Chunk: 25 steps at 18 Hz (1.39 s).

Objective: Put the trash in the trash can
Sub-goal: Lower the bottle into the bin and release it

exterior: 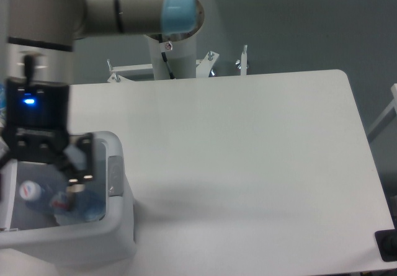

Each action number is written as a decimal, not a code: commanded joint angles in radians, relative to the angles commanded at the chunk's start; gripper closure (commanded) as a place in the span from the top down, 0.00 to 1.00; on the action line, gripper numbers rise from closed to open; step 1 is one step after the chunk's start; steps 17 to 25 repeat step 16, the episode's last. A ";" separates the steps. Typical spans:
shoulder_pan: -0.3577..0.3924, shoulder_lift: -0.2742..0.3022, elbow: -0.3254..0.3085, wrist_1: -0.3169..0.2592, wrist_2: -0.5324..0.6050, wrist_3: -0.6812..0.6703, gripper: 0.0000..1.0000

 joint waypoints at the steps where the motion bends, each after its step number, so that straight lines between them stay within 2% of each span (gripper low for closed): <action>1: 0.023 0.020 -0.029 0.002 0.039 0.034 1.00; 4: 0.069 0.061 -0.100 -0.020 0.063 0.184 1.00; 8: 0.115 0.167 -0.224 -0.152 0.238 0.507 1.00; 12: 0.146 0.236 -0.354 -0.198 0.356 0.787 1.00; 16: 0.181 0.258 -0.367 -0.235 0.346 0.801 1.00; 25: 0.181 0.258 -0.367 -0.235 0.346 0.801 1.00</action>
